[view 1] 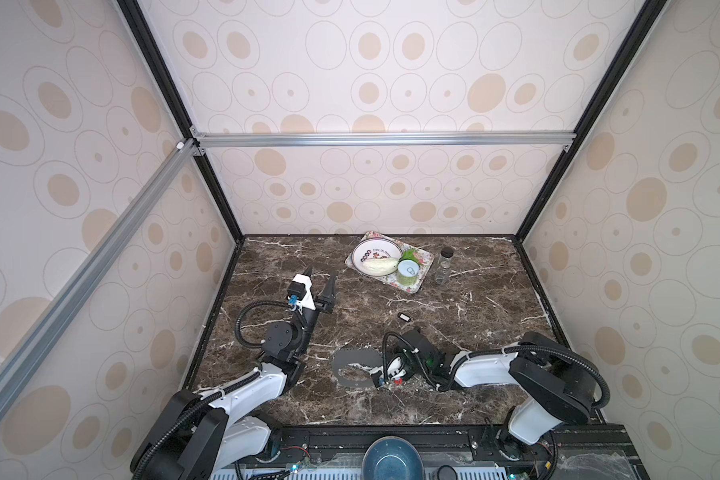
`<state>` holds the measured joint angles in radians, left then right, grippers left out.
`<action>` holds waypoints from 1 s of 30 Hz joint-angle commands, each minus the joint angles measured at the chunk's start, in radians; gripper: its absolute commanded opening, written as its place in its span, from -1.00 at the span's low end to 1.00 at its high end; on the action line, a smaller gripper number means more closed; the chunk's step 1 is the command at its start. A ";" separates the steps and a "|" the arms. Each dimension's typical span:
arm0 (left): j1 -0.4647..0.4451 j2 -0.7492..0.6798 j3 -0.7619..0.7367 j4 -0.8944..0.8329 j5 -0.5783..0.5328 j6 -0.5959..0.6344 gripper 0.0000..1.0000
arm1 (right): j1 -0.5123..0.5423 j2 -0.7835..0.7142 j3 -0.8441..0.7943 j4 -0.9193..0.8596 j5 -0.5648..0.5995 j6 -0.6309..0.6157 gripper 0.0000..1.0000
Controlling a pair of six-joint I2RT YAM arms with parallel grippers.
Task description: Put the keys on the keyring
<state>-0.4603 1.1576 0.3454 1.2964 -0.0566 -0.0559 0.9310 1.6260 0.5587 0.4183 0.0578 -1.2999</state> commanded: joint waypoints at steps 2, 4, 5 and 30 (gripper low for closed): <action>0.009 0.001 0.035 0.018 0.010 0.001 0.23 | 0.008 -0.003 -0.009 -0.027 -0.033 -0.014 -0.76; 0.011 0.001 0.035 0.018 0.009 0.001 0.23 | 0.011 -0.004 -0.007 -0.033 -0.036 -0.015 -0.77; 0.009 0.001 0.035 0.017 0.009 0.001 0.23 | 0.012 -0.004 -0.007 -0.035 -0.036 -0.015 -0.77; 0.017 -0.012 0.029 0.018 0.014 -0.005 0.24 | 0.016 -0.029 0.023 -0.076 -0.122 0.077 -1.00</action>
<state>-0.4549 1.1576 0.3454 1.2964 -0.0498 -0.0559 0.9421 1.6184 0.5720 0.3740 -0.0170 -1.2484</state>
